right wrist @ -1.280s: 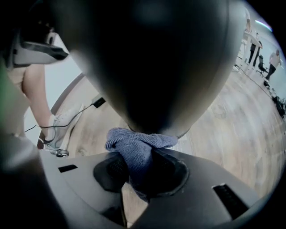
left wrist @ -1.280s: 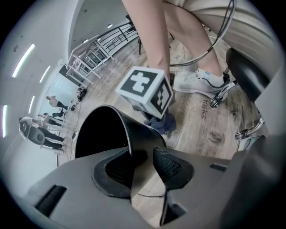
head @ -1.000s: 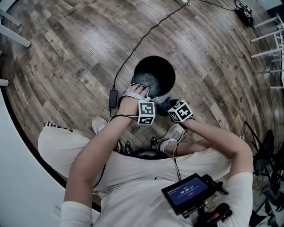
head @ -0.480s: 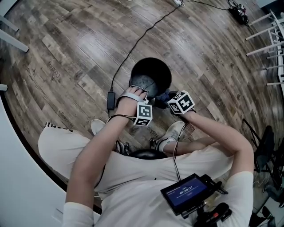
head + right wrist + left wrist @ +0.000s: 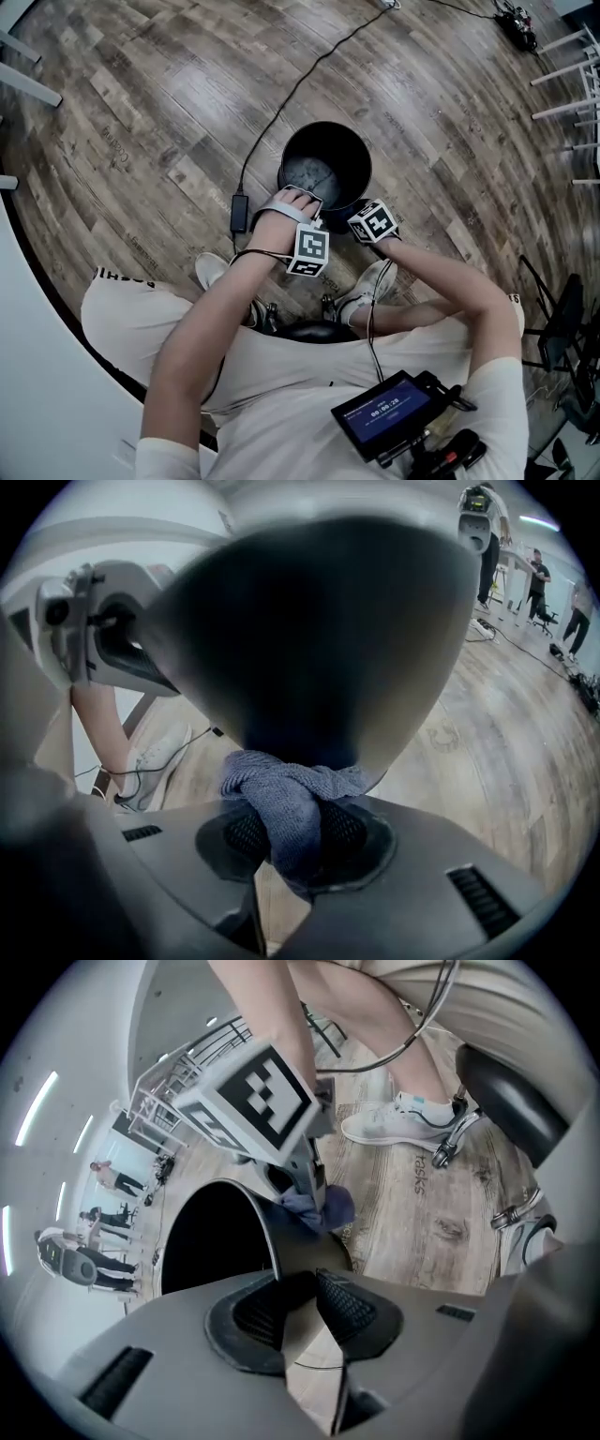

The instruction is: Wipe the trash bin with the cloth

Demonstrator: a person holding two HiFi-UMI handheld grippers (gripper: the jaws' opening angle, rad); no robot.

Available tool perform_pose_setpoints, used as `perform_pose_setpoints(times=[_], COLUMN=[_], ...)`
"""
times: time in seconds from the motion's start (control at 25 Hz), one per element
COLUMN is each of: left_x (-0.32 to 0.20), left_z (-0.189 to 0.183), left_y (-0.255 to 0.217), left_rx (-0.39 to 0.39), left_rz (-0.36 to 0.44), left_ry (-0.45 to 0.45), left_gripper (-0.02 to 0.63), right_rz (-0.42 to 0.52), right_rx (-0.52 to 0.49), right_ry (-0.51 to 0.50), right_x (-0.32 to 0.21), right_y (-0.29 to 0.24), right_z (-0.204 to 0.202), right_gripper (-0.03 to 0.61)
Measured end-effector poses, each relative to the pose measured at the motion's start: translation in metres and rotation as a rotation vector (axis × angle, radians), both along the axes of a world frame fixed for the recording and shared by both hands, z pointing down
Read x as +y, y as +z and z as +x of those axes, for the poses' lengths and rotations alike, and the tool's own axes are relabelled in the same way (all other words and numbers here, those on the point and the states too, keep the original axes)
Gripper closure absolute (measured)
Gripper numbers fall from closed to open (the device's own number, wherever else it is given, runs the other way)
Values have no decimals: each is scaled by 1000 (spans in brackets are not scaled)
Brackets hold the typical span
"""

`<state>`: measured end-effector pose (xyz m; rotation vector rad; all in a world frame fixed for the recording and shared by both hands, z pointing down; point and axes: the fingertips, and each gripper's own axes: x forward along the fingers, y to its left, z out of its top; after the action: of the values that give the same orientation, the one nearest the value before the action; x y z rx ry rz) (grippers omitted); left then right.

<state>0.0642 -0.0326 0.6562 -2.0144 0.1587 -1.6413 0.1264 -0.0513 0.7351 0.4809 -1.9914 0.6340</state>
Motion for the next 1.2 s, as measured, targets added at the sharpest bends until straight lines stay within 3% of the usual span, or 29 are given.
perform_pose_setpoints(times=[0.36, 0.6, 0.76, 0.84, 1.0, 1.2], left_x=[-2, -4, -2, -2, -6, -9], left_z=[9, 14, 17, 14, 4, -14], left_y=[-1, 1, 4, 5, 1, -1], left_rx=[32, 27, 25, 14, 13, 20], left_rz=[-14, -23, 0, 10, 16, 14], left_ry=[-11, -38, -33, -25, -62, -114], left_gripper=[506, 505, 498, 459, 456, 456], right_rz=[18, -37, -93, -108, -120, -94], right_rx=[60, 78, 64, 51, 54, -39], right_ry=[9, 81, 100, 62, -24, -23], right_x=[-14, -14, 1, 11, 35, 49], right_y=[99, 115, 86, 62, 4, -74], right_z=[8, 14, 23, 24, 31, 16], right_gripper=[479, 479, 479, 479, 479, 479])
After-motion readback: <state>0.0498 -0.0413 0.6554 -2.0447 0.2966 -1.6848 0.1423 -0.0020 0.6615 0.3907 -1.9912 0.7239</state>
